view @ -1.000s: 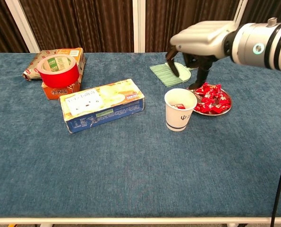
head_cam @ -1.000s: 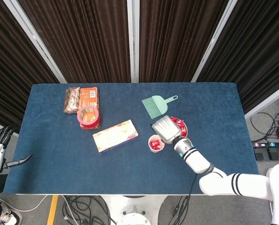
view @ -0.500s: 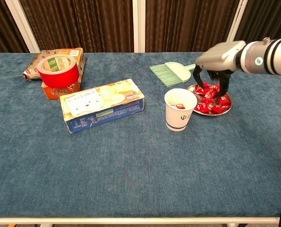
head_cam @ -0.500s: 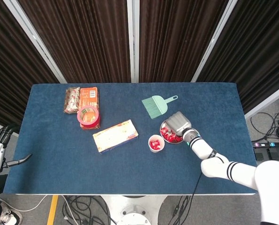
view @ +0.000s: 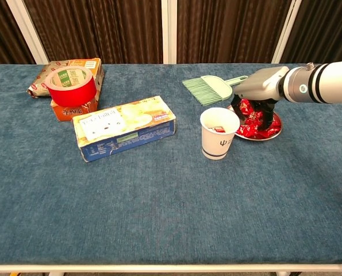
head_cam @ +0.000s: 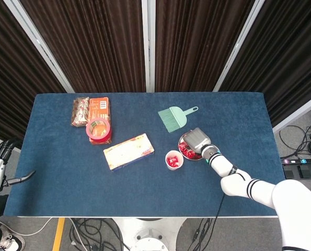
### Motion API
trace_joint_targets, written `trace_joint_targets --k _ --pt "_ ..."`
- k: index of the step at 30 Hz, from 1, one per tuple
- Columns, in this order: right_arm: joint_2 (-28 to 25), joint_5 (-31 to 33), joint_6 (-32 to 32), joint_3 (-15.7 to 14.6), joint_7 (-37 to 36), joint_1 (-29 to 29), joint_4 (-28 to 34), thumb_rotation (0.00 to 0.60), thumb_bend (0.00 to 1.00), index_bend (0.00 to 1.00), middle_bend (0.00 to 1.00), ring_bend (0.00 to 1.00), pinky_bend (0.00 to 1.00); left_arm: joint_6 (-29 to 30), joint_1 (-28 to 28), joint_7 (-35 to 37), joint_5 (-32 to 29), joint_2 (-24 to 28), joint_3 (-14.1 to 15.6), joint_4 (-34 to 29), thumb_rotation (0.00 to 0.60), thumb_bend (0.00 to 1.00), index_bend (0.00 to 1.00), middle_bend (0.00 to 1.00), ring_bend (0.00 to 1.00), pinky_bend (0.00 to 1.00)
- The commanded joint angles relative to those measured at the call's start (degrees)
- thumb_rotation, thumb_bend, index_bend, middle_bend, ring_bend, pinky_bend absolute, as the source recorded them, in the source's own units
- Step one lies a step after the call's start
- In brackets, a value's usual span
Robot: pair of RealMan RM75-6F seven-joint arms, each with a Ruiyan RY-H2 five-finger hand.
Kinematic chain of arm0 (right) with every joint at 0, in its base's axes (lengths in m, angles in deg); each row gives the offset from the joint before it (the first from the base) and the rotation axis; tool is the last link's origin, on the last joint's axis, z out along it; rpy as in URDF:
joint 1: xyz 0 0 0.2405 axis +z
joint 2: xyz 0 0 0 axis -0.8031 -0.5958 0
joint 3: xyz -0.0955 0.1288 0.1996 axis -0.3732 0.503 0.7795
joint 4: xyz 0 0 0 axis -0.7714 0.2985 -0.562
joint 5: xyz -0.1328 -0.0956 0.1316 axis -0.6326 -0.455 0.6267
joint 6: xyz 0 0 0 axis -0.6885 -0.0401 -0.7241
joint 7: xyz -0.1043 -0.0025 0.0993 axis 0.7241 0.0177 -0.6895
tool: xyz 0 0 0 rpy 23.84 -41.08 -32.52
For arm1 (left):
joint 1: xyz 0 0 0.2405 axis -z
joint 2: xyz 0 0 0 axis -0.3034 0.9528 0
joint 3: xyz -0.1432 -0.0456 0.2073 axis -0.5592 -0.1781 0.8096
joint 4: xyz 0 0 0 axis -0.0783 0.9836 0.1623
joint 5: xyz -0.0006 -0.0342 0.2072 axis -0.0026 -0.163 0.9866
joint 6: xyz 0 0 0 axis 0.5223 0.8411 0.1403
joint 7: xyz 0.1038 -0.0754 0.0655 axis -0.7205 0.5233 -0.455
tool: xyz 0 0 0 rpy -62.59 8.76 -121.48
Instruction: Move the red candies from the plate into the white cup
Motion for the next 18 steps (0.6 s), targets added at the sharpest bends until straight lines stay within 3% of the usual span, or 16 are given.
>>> trace_joint_targets --k 1,11,18 --pt "0.38 0.19 0.35 -0.23 -0.18 0.02 -0.66 0.600 0.17 0.45 1.00 1.00 1.00 -0.08 0.01 0.10 -0.05 -0.11 0.02 0.19 0.241 0.10 0.17 0.16 0.10 0.20" --pt "2.13 1.45 1.73 -0.52 -0.48 0.74 -3.14 0.600 0.18 0.49 1.00 1.00 1.00 -0.60 -0.18 0.45 -0.57 -0.36 0.13 1.15 0.240 0.10 0.17 0.16 0.10 0.20" --pt "2.39 2.85 2.22 -0.84 -0.24 1.42 -3.63 0.600 0.22 0.60 1.00 1.00 1.00 -0.66 -0.01 0.64 -0.46 -0.40 0.05 1.23 0.239 0.10 0.17 0.16 0.10 0.20"
